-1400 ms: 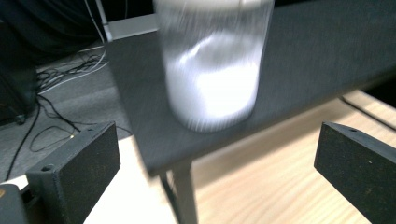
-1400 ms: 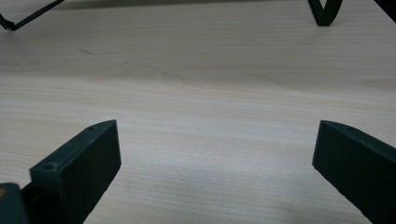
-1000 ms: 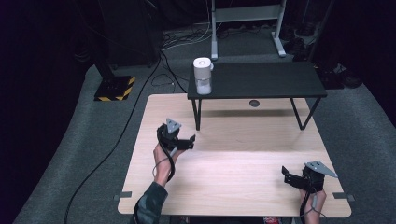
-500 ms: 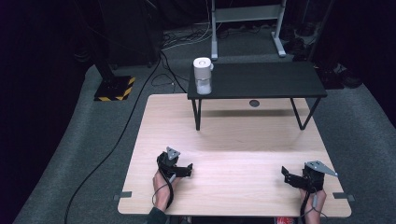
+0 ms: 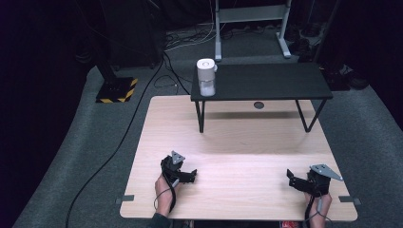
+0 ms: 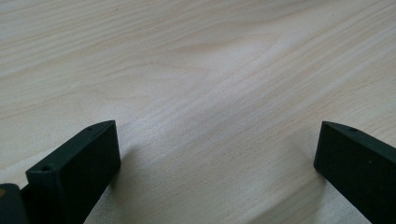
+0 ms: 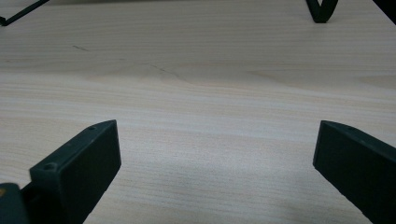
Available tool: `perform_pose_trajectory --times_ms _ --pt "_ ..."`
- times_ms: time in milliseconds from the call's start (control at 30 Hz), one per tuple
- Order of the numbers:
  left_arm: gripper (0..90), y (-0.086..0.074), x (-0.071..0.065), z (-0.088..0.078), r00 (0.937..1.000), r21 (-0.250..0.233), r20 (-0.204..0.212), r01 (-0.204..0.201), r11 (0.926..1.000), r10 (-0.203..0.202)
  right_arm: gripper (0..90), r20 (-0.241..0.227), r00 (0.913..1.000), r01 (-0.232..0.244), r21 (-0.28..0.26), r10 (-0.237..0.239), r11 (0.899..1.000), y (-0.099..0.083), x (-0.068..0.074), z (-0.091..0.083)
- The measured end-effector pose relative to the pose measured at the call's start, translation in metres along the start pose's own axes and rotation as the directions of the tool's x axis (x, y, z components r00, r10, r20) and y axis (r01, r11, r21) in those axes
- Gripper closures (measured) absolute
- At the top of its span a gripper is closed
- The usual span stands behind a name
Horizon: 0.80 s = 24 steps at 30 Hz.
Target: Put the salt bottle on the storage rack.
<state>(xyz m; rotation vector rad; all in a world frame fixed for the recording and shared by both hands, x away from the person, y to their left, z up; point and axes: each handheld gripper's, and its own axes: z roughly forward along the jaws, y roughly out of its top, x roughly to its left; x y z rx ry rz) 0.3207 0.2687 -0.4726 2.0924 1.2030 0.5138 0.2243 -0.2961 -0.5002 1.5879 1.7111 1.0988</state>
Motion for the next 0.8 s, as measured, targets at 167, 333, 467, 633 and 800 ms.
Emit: perform_pose_trajectory --times_ms 167,333,467,633,800 --pt "0.2 -0.0003 -0.0011 -0.0002 1.0000 -0.002 -0.002 -0.009 1.0000 0.009 0.0 0.001 1.0000 0.001 0.004 -0.001 1.000 0.0007 0.0001 0.0003" --pt "0.1 -0.0002 -0.0010 -0.0001 1.0000 -0.002 -0.001 -0.008 1.0000 0.008 0.0 0.006 1.0000 0.006 0.010 -0.006 1.000 0.0017 0.0018 0.0007" --pt "0.2 -0.0001 -0.0009 -0.0001 1.0000 -0.001 0.000 -0.005 1.0000 0.005 0.0 0.008 0.9999 0.007 0.014 -0.007 1.000 0.0025 0.0022 0.0012" --pt "0.2 -0.0001 -0.0008 0.0000 1.0000 -0.001 0.000 -0.004 1.0000 0.004 0.0 0.012 0.9999 0.007 0.016 -0.007 1.000 0.0028 0.0031 0.0015" --pt "0.2 0.0001 -0.0012 0.0001 1.0000 0.000 -0.003 0.000 1.0000 0.000 0.0 0.010 0.9997 0.022 0.033 -0.022 0.999 0.0057 0.0043 0.0027"
